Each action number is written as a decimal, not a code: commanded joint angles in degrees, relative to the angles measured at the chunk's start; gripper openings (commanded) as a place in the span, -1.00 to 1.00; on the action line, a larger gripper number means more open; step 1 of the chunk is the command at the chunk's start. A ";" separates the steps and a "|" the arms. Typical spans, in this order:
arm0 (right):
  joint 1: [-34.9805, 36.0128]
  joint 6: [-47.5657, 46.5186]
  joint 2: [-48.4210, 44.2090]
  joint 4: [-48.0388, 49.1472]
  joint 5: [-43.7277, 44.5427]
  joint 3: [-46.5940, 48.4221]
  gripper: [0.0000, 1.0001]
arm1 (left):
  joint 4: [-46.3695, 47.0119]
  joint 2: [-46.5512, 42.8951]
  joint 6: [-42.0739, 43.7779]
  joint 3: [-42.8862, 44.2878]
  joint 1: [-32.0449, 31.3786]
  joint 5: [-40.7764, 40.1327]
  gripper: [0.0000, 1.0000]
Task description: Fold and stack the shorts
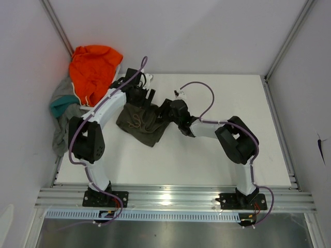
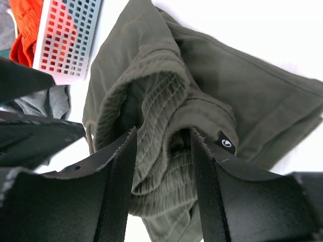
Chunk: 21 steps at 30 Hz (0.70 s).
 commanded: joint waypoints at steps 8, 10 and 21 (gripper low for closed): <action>-1.30 1.91 3.91 -3.64 3.31 -1.06 -0.83 | 4.45 1.58 0.35 -1.65 -2.39 0.22 0.61; -1.48 2.62 4.00 -3.90 4.81 -2.21 -0.90 | 5.06 1.31 0.35 -2.53 -3.10 -0.21 0.61; -2.71 5.96 7.43 0.05 2.00 -4.76 -0.93 | 9.45 2.89 0.61 -5.43 -8.72 -12.86 0.62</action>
